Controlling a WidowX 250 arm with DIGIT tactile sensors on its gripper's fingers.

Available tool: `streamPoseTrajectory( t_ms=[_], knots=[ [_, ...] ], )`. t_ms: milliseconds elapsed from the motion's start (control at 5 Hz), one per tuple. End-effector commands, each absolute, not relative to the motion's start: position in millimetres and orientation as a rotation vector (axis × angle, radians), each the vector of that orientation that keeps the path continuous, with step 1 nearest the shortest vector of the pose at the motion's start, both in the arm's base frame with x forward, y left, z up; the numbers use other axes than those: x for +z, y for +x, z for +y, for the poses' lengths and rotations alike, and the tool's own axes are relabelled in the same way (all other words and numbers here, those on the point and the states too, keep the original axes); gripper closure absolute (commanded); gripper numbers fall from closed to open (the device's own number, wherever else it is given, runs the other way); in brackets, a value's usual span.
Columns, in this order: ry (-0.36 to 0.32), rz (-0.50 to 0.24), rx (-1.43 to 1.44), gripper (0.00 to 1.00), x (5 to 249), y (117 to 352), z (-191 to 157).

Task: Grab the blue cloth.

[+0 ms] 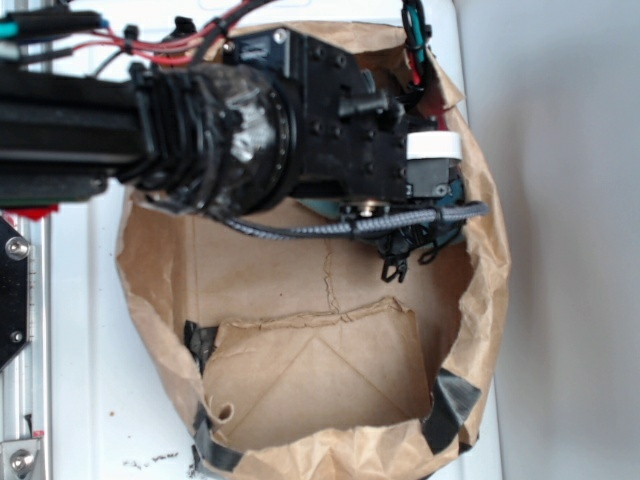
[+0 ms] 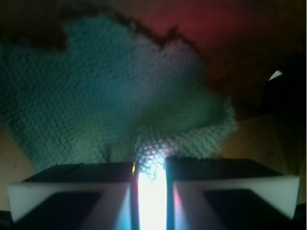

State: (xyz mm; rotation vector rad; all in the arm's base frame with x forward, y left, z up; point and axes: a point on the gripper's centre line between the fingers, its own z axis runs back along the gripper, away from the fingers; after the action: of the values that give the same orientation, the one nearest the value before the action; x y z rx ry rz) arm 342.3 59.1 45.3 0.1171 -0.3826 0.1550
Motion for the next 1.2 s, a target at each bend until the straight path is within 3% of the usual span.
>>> streamPoseTrajectory(
  t_ms=[0,400,800,1000],
  knots=[
    [-0.006,-0.438,0.103,1.00,141.7,321.4,47.5],
    [0.020,-0.413,0.032,1.00,177.3,299.5,19.7],
    [0.036,-0.502,0.011,1.00,190.6,276.9,-3.4],
    [0.033,-0.510,0.010,1.00,190.3,276.6,-7.7]
  ],
)
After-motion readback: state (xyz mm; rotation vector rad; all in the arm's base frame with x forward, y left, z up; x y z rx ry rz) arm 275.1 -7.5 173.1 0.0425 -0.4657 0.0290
